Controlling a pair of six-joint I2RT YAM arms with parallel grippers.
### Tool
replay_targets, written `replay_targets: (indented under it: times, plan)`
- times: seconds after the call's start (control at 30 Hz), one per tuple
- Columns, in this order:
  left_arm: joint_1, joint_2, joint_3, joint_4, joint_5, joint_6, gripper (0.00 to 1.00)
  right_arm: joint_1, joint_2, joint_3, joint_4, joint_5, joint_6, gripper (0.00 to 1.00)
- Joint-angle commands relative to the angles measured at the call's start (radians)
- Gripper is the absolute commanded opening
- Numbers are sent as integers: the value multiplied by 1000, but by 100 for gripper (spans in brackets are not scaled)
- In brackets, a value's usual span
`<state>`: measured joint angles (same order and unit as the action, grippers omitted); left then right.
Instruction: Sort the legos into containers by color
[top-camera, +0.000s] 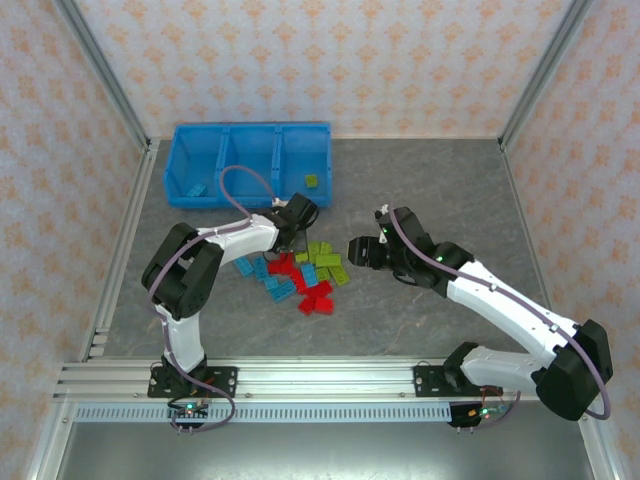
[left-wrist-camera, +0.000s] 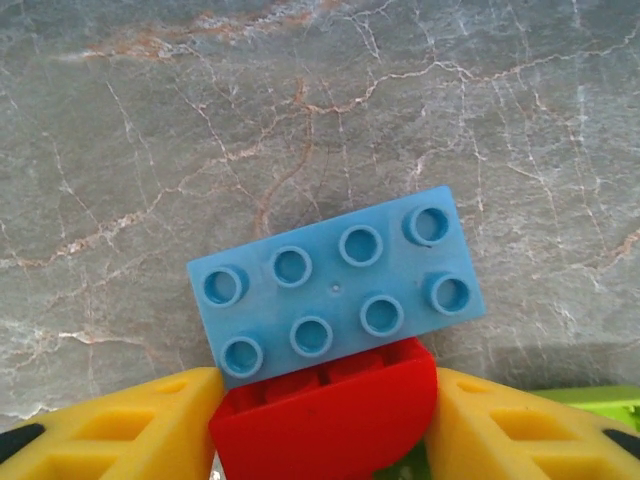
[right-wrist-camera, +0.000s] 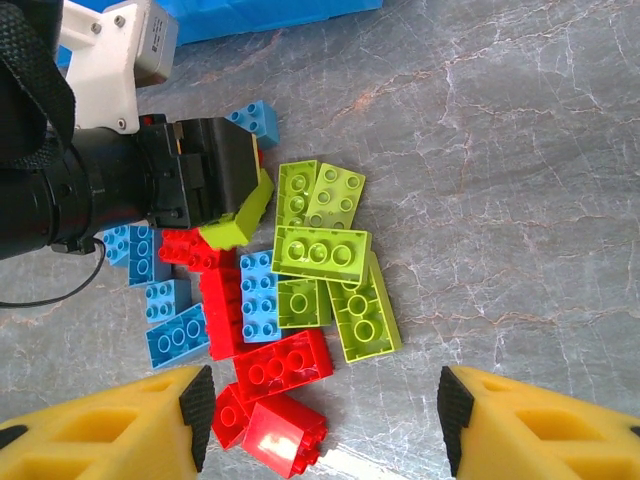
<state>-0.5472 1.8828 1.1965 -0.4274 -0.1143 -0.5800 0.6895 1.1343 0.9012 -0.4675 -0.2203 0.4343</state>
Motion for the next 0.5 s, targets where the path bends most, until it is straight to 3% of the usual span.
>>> replay_targets:
  times: [0.0,0.27,0.47]
  plan:
    - [11,21,-6,18,-22,-34,52,4,-2,26,-17,16,18,62]
    - [18,2,-50,39,-19,-38,44,4,-2,28,-15,2,32,62]
    - [16,-119,-73,35,14,-13,40,5,-8,27,-10,2,43,62]
